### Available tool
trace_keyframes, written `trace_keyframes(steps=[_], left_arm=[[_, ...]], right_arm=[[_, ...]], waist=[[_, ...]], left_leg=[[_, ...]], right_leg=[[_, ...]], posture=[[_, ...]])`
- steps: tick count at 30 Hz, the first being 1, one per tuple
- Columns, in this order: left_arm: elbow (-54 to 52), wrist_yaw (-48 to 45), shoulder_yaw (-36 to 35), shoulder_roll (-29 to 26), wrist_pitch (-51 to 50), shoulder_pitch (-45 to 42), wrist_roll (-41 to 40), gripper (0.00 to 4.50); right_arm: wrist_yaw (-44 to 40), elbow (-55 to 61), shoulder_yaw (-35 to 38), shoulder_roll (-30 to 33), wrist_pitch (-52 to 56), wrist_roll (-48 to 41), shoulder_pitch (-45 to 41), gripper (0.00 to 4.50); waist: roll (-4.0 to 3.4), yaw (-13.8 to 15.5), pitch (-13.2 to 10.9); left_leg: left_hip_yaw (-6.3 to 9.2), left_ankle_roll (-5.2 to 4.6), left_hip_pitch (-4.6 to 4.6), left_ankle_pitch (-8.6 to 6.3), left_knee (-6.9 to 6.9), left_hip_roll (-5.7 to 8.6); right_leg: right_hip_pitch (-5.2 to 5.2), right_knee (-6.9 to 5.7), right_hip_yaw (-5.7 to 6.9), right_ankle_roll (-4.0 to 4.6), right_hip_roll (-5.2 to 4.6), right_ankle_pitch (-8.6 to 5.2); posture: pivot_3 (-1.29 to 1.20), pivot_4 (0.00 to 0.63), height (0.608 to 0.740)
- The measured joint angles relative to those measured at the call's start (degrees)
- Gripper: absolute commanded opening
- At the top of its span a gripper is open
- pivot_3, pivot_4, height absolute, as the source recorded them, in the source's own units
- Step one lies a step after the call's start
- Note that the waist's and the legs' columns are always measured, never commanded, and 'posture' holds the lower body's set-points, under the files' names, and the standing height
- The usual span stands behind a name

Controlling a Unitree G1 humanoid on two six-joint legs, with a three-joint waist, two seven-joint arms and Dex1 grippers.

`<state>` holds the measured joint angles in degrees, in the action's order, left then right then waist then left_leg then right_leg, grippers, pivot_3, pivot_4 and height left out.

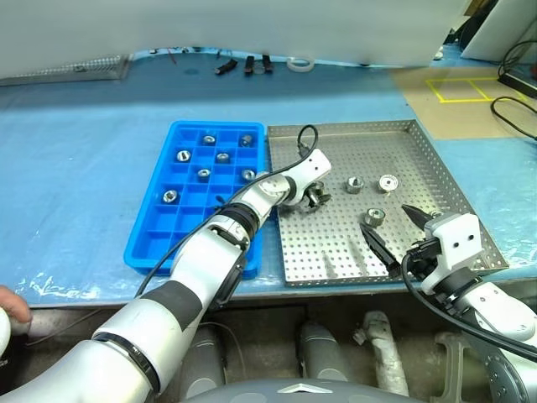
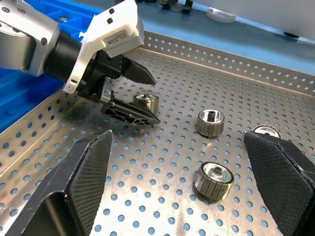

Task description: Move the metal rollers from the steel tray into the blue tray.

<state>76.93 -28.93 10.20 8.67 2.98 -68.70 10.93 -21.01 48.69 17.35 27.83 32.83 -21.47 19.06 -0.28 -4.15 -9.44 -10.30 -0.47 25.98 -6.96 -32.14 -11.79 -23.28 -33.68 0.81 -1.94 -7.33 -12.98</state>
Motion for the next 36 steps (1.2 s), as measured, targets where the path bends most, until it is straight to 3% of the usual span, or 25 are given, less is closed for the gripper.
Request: trace_keyframes(steps=[9, 12, 14, 17, 21, 25, 27, 36], left_arm=[[-0.3, 0.2, -0.2, 0.1, -0.6, 0.9, 1.1, 4.46], [-0.3, -0.2, -0.9, 0.0, -0.4, 1.3, 1.1, 3.90], [-0.3, -0.1, -0.9, 0.0, -0.3, 1.4, 1.2, 3.29], [-0.3, 0.3, -0.9, -0.3, -0.4, 1.5, 1.4, 3.29], [-0.4, 0.2, -1.0, -0.4, -0.2, 1.8, 1.5, 2.45], [-0.5, 0.0, -1.0, -0.5, -0.2, 1.8, 1.5, 2.45], [-0.7, -0.9, -1.0, -0.8, 0.3, 2.0, 1.5, 1.91], [-0.9, -6.3, -2.4, -2.1, 2.2, 2.5, 0.2, 1.88]], right_arm=[[0.1, 1.3, -0.1, -0.1, 0.2, 0.0, 0.3, 4.50], [0.1, 1.3, -0.1, -0.1, 0.2, 0.0, 0.5, 4.50], [0.1, 1.3, -0.1, -0.1, 0.2, 0.0, 0.6, 4.50], [0.1, 1.3, -0.1, -0.2, 0.2, 0.0, 0.6, 4.50], [0.2, 1.3, -0.7, -0.2, 0.2, 0.1, 0.4, 4.50], [0.2, 1.3, -0.8, -0.2, 0.2, 0.2, -0.1, 4.50], [0.1, 1.2, -1.0, -0.2, 0.2, 0.2, -0.4, 4.50], [-0.2, -0.6, -2.4, -0.1, 0.2, 0.3, -2.6, 4.50]], waist=[[-0.01, -0.7, 0.0], [-0.01, -1.1, 0.0], [0.00, -1.3, 0.0], [-0.01, -1.6, 0.0], [0.00, -1.6, 0.0], [-0.01, -1.6, 0.0], [-0.01, -1.6, 0.0], [-0.01, -1.7, 0.0]], left_leg=[[-0.03, 0.02, -0.38, -0.03, -0.02, 0.00], [-0.02, 0.02, -0.38, -0.03, -0.03, 0.01], [-0.02, 0.02, -0.36, -0.03, -0.04, 0.01], [-0.02, 0.02, -0.37, -0.03, -0.04, 0.00], [-0.02, 0.02, -0.35, -0.03, -0.04, 0.01], [-0.02, 0.02, -0.36, -0.03, -0.03, 0.00], [-0.01, 0.02, -0.36, -0.03, -0.03, 0.00], [-0.01, 0.03, -0.32, -0.03, 0.01, -0.01]], right_leg=[[0.36, 0.00, -0.03, -0.01, -0.02, -0.01], [0.37, 0.01, -0.04, -0.01, -0.03, -0.01], [0.36, 0.01, -0.04, -0.01, -0.03, -0.01], [0.36, 0.01, -0.03, -0.01, -0.02, -0.01], [0.35, 0.02, -0.03, -0.01, -0.02, -0.01], [0.35, 0.02, -0.03, -0.01, -0.02, -0.01], [0.35, 0.02, -0.03, -0.01, -0.02, -0.01], [0.23, 0.02, -0.04, -0.01, -0.01, 0.00]], posture=[[-0.62, 0.150, 0.740], [-0.62, 0.150, 0.740], [-0.62, 0.150, 0.740], [-0.62, 0.150, 0.740], [-0.61, 0.150, 0.740], [-0.60, 0.150, 0.740], [-0.60, 0.150, 0.740], [-0.55, 0.150, 0.740]])
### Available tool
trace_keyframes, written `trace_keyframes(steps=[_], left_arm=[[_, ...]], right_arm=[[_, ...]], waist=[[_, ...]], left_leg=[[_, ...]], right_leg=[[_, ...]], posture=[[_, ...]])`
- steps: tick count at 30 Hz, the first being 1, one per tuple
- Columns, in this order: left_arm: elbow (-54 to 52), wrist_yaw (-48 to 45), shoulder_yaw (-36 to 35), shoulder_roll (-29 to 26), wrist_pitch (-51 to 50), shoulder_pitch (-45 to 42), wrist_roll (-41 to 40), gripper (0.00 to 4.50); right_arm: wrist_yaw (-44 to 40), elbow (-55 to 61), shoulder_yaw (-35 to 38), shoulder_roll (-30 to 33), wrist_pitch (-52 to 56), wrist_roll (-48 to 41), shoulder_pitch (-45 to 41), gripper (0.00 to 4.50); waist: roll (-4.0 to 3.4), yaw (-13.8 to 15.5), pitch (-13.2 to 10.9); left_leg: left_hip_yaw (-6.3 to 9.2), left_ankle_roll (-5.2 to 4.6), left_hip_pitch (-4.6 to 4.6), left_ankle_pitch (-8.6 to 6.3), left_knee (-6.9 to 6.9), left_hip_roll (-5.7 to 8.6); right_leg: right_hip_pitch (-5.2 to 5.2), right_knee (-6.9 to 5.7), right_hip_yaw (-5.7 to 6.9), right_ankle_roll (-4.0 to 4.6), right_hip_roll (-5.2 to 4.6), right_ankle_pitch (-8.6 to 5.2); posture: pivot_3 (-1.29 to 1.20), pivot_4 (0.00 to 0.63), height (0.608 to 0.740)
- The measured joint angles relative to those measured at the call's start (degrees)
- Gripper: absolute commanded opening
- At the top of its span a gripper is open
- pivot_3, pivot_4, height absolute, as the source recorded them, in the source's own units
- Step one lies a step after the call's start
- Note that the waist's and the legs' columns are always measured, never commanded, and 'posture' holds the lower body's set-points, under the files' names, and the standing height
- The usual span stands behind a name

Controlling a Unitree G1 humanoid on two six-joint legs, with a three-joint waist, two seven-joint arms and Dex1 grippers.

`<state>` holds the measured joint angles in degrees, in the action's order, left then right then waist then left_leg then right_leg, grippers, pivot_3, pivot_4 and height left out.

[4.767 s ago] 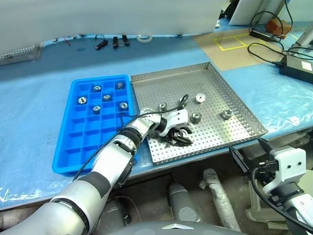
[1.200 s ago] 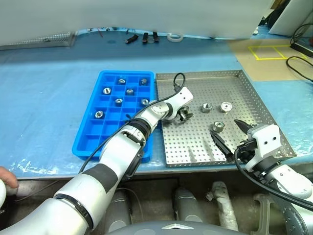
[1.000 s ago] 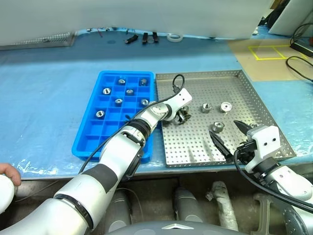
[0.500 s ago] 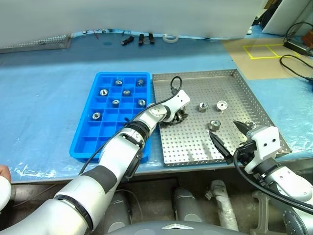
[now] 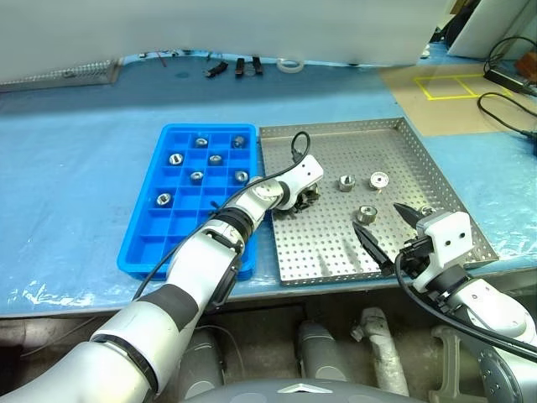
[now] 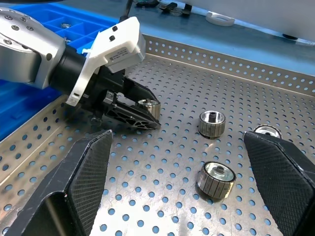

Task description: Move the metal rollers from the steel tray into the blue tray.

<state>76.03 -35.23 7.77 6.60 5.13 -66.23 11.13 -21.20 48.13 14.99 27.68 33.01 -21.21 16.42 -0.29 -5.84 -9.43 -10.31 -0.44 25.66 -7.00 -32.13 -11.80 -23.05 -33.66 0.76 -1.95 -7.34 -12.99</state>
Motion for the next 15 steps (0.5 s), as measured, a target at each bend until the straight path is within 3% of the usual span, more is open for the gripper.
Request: trace_keyframes(steps=[8, 15], left_arm=[[-8.1, -17.8, -5.6, -6.6, 1.8, 2.8, -8.8, 1.88], [-33.0, -20.7, -7.5, -16.5, -6.6, 13.9, -14.6, 1.88]], right_arm=[[-3.6, -3.8, -1.5, 2.9, 0.0, -1.0, -7.0, 4.50], [-10.3, -12.3, -7.3, 5.0, -0.1, -2.3, -18.8, 4.50]], waist=[[0.00, 1.0, 0.0], [-0.03, 4.0, 0.0]], left_leg=[[-0.01, -0.01, 0.13, 0.00, 0.02, -0.01], [-0.01, -0.13, 0.04, 0.13, 0.07, -0.11]], right_leg=[[-0.13, -0.01, 0.00, 0.06, -0.02, 0.03], [-0.13, -0.14, 0.02, 0.13, 0.02, 0.07]], posture=[[-0.38, 0.150, 0.740], [-0.11, 0.150, 0.740]])
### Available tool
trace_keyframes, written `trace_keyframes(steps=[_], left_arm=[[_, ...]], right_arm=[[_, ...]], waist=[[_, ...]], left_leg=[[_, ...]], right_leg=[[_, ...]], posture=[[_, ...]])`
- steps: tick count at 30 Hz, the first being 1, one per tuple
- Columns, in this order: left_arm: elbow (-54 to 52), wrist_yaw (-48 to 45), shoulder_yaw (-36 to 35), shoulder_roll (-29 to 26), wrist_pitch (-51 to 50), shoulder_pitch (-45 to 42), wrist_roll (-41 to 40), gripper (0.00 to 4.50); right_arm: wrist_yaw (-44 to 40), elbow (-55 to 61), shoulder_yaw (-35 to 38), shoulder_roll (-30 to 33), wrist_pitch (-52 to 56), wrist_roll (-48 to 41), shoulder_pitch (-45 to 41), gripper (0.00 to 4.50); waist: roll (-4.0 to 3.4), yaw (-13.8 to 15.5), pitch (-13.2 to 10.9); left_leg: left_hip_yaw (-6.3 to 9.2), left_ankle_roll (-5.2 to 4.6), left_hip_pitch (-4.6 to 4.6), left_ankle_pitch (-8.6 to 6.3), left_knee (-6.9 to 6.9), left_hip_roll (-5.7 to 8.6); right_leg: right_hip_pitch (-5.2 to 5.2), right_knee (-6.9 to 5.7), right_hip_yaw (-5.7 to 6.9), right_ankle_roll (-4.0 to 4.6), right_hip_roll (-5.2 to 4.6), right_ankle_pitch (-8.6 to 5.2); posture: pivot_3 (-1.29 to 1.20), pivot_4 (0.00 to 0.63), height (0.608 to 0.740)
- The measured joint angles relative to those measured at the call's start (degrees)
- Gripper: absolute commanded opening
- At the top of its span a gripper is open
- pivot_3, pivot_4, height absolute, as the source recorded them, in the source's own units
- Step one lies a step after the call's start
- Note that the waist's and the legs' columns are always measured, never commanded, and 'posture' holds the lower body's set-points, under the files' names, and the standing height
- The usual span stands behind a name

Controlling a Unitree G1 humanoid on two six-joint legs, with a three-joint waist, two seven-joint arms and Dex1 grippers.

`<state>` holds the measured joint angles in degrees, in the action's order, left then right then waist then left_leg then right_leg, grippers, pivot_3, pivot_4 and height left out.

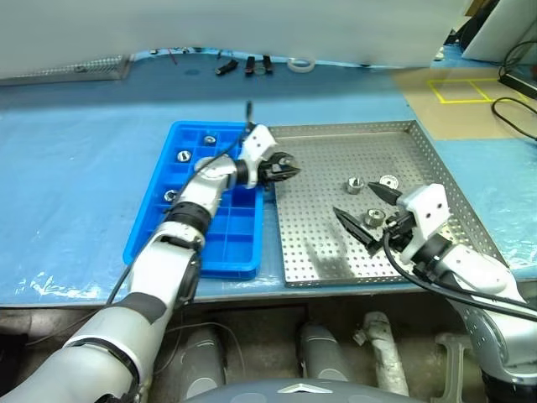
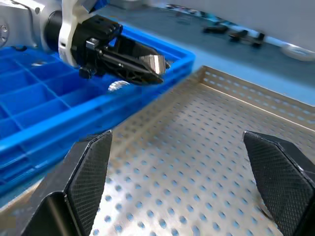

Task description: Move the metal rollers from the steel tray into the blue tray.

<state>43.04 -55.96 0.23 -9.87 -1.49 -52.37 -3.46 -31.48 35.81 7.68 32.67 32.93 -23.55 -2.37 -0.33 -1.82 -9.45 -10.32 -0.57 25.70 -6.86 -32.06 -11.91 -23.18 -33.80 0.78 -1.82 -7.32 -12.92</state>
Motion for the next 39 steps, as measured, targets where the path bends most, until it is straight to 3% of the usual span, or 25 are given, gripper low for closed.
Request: trace_keyframes(steps=[4, 12, 19, 27, 36, 39], left_arm=[[-19.5, 1.0, -0.8, -4.5, -9.5, 9.3, -3.8, 1.88], [-44.4, 9.2, -3.3, -10.5, -22.2, 25.2, -7.4, 1.88], [-61.5, 12.0, -8.1, -17.5, -29.7, 38.9, -12.3, 1.88], [-68.7, 15.0, -11.4, -20.3, -35.3, 48.0, -17.1, 1.88], [-68.2, 16.9, -11.1, -21.6, -36.5, 48.2, -18.3, 1.88], [-67.3, 16.9, -11.0, -21.6, -36.4, 47.5, -18.5, 2.86]], right_arm=[[-5.0, -7.3, -4.9, 0.1, -1.4, 0.0, -9.0, 4.50], [-14.0, -20.5, -13.1, -3.1, -6.3, 0.9, -20.8, 4.50], [-19.9, -23.7, -18.1, -5.3, -9.3, 2.0, -24.2, 4.50], [-22.2, -26.4, -18.7, -6.2, -10.0, 2.3, -25.0, 4.50], [-22.8, -26.4, -18.7, -6.2, -10.0, 2.7, -25.0, 4.50], [-22.5, -26.4, -18.7, -6.2, -10.0, 2.9, -24.9, 4.50]], waist=[[-0.03, 3.4, 0.0], [-0.06, 8.9, 0.0], [-0.06, 10.9, 0.0], [-0.04, 12.8, 0.0], [-0.04, 13.7, 0.0], [-0.04, 13.6, 0.0]], left_leg=[[-0.02, 0.05, 0.03, 0.04, 0.01, -0.03], [0.18, 0.42, 0.16, 0.08, 0.00, -0.09], [0.30, 0.65, 0.11, 0.20, 0.10, -0.13], [0.35, 1.07, -0.37, 0.46, 0.79, 0.00], [0.44, 1.48, -0.48, 0.74, 1.05, -0.09], [0.44, 1.48, -0.47, 0.75, 1.05, -0.13]], right_leg=[[0.01, -0.06, 0.12, 0.03, -0.02, 0.00], [0.10, -0.18, 0.53, 0.07, -0.02, -0.02], [-0.02, -0.48, 0.57, 0.08, 0.07, -0.05], [-0.09, -0.94, 0.44, 0.13, 0.02, -0.13], [-0.17, -0.91, 0.39, 0.26, 0.15, -0.13], [-0.19, -0.92, 0.41, 0.33, 0.20, -0.22]], posture=[[0.01, 0.150, 0.740], [0.25, 0.150, 0.740], [0.34, 0.150, 0.740], [0.37, 0.150, 0.740], [0.34, 0.150, 0.740], [0.31, 0.150, 0.740]])
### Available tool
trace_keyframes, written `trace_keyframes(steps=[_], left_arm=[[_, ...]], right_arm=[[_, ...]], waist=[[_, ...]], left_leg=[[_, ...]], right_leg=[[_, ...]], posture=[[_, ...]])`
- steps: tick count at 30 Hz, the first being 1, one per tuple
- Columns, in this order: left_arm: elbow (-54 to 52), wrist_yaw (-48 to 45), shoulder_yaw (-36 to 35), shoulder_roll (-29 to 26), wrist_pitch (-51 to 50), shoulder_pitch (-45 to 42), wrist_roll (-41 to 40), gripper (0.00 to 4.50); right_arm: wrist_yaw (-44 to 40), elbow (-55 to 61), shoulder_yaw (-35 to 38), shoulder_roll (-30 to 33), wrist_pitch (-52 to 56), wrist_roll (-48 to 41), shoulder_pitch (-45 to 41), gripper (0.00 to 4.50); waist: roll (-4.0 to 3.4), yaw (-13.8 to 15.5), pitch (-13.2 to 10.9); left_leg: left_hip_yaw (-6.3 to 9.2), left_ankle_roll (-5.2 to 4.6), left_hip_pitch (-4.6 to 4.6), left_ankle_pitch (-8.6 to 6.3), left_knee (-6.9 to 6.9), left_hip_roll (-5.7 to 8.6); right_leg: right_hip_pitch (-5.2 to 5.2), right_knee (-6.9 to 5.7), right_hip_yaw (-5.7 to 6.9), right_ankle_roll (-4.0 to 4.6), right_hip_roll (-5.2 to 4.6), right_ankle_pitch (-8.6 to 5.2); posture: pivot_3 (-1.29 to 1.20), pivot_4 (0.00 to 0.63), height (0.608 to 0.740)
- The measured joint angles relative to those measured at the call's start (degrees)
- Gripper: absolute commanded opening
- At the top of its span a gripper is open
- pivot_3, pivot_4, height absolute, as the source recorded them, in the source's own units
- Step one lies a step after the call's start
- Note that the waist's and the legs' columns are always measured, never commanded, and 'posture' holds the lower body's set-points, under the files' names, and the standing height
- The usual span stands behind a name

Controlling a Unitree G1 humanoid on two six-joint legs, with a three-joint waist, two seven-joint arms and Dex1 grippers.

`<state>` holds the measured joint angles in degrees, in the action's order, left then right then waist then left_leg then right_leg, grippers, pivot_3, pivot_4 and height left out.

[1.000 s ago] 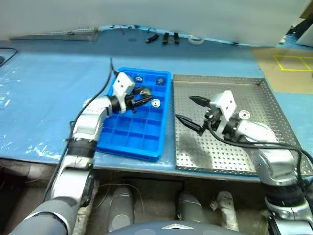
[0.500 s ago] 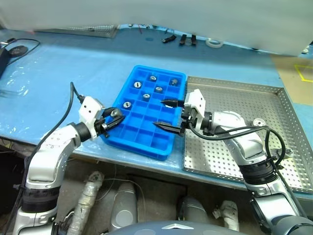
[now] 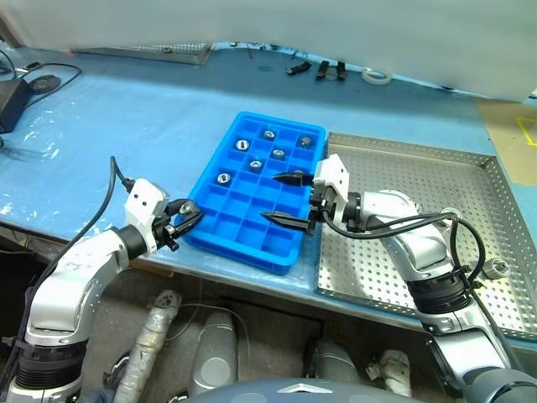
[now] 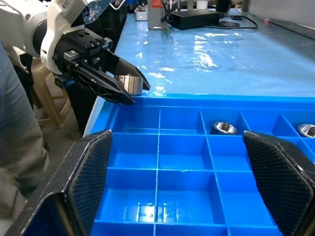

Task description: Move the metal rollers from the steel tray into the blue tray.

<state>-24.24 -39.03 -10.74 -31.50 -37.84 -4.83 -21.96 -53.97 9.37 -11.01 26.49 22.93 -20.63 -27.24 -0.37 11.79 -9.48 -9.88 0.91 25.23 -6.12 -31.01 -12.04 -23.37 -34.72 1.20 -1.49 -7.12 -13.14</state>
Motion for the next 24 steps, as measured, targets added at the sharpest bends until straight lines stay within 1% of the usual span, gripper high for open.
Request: trace_keyframes(steps=[1, 2, 4, 5, 12, 17, 21, 24], left_arm=[[0.9, 0.0, 0.0, 0.0, 0.2, -0.7, 0.0, 3.20], [1.7, -0.2, 0.0, 0.0, 0.5, -1.4, 0.0, 3.44], [3.0, -0.9, 0.3, -0.8, 1.5, -2.3, 0.0, 4.19], [3.7, -0.8, 0.6, -1.1, 1.8, -3.0, 0.2, 4.48], [9.0, -2.1, 4.0, -1.6, 4.1, -9.1, 0.9, 4.48], [14.6, -4.7, 7.7, -0.3, 6.4, -16.3, 0.9, 4.48], [22.7, -8.2, 11.7, 1.2, 9.2, -22.2, 2.0, 4.48], [30.9, -10.9, 14.6, 4.2, 13.2, -28.4, 3.5, 4.48]], right_arm=[[0.2, 0.0, 0.1, 0.0, 0.0, 0.0, 0.2, 4.50], [0.4, 0.0, 0.1, 0.0, 0.0, 0.0, 0.4, 4.50], [0.7, 0.2, 0.1, 0.0, 0.0, 0.0, 1.2, 4.50], [1.0, 0.2, 0.3, 0.1, 0.0, 0.0, 1.6, 4.50], [3.0, 0.9, 1.5, 0.6, 0.0, 0.2, 2.5, 4.50], [5.6, 4.2, 2.8, 1.6, 0.2, 0.3, 5.0, 4.50], [8.8, 8.5, 6.2, 3.8, 1.5, 0.3, 9.5, 4.50], [11.9, 13.1, 9.6, 5.2, 3.1, 0.3, 14.4, 4.50]], waist=[[0.00, 0.0, 0.0], [0.00, 0.0, 0.0], [0.01, -0.1, 0.0], [0.01, -0.1, 0.0], [0.01, -0.2, 0.0], [0.02, -0.9, 0.0], [0.03, -2.3, 0.0], [0.04, -3.6, 0.0]], left_leg=[[0.00, 0.01, 0.00, 0.01, 0.00, -0.02], [0.00, 0.01, 0.00, 0.01, 0.00, -0.03], [0.00, 0.01, 0.00, 0.01, -0.02, -0.02], [0.00, 0.01, 0.00, 0.01, -0.02, -0.02], [0.00, 0.04, -0.03, 0.03, -0.08, -0.03], [-0.01, 0.08, -0.02, 0.08, -0.14, 0.03], [-0.04, 0.11, -0.02, 0.17, -0.20, 0.09], [-0.05, 0.09, -0.03, 0.19, -0.22, 0.11]], right_leg=[[0.00, -0.01, 0.01, 0.02, 0.01, -0.02], [0.00, -0.02, 0.02, 0.03, 0.03, -0.02], [0.01, -0.02, 0.01, 0.03, 0.02, -0.02], [0.01, -0.02, 0.01, 0.03, 0.02, -0.02], [0.05, -0.12, 0.02, 0.03, 0.02, -0.02], [0.07, -0.13, 0.01, 0.03, 0.02, -0.01], [0.09, -0.13, -0.05, 0.01, 0.02, 0.00], [0.11, -0.13, -0.06, 0.01, 0.01, 0.00]], posture=[[0.31, 0.150, 0.740], [0.30, 0.150, 0.740], [0.29, 0.150, 0.740], [0.29, 0.150, 0.740], [0.19, 0.150, 0.740], [0.06, 0.150, 0.740], [-0.08, 0.150, 0.740], [-0.18, 0.150, 0.740]])
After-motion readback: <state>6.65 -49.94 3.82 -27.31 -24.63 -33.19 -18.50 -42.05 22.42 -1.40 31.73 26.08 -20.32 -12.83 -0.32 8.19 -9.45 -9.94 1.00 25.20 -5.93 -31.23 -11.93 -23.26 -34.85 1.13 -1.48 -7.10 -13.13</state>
